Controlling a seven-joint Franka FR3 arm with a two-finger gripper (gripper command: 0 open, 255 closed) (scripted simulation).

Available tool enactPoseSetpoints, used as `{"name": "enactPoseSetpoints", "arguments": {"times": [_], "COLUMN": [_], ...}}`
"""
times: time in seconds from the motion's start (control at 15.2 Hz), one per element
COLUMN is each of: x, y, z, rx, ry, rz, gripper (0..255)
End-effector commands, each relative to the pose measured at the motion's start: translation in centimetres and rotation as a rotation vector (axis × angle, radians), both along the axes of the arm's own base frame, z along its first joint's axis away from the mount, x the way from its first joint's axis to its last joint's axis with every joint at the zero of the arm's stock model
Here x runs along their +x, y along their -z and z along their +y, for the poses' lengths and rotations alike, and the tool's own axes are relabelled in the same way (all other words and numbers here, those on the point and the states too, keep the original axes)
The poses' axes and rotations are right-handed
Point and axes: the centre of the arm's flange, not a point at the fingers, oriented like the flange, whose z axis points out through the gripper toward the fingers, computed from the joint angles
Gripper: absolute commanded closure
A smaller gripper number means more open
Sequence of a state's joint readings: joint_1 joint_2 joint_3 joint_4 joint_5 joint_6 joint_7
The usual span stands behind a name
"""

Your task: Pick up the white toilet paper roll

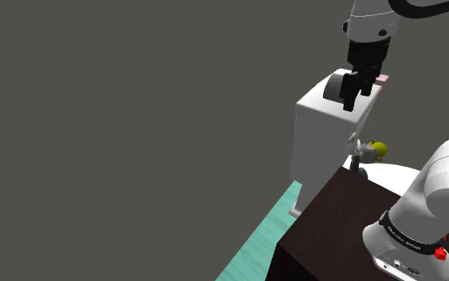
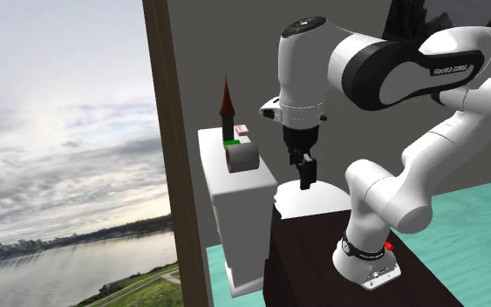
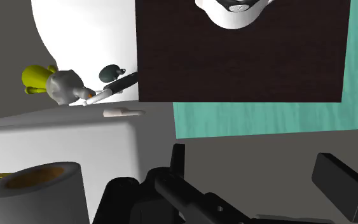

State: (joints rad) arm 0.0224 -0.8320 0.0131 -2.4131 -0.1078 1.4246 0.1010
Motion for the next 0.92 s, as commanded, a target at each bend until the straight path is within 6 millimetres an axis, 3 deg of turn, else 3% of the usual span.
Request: {"name": "enactPoseSetpoints", "arguments": {"times": [0.0, 0.4, 0.86], "x": [0.0, -4.8, -9.3], "y": [0.0, 1.0, 5.3], "z": [0.0, -9.3, -19.9], "rx": [0.000, 0.098, 0.213], "ry": [0.000, -0.001, -0.003], "rz": [0.000, -0.369, -0.800], "gripper": [0, 0, 0]}}
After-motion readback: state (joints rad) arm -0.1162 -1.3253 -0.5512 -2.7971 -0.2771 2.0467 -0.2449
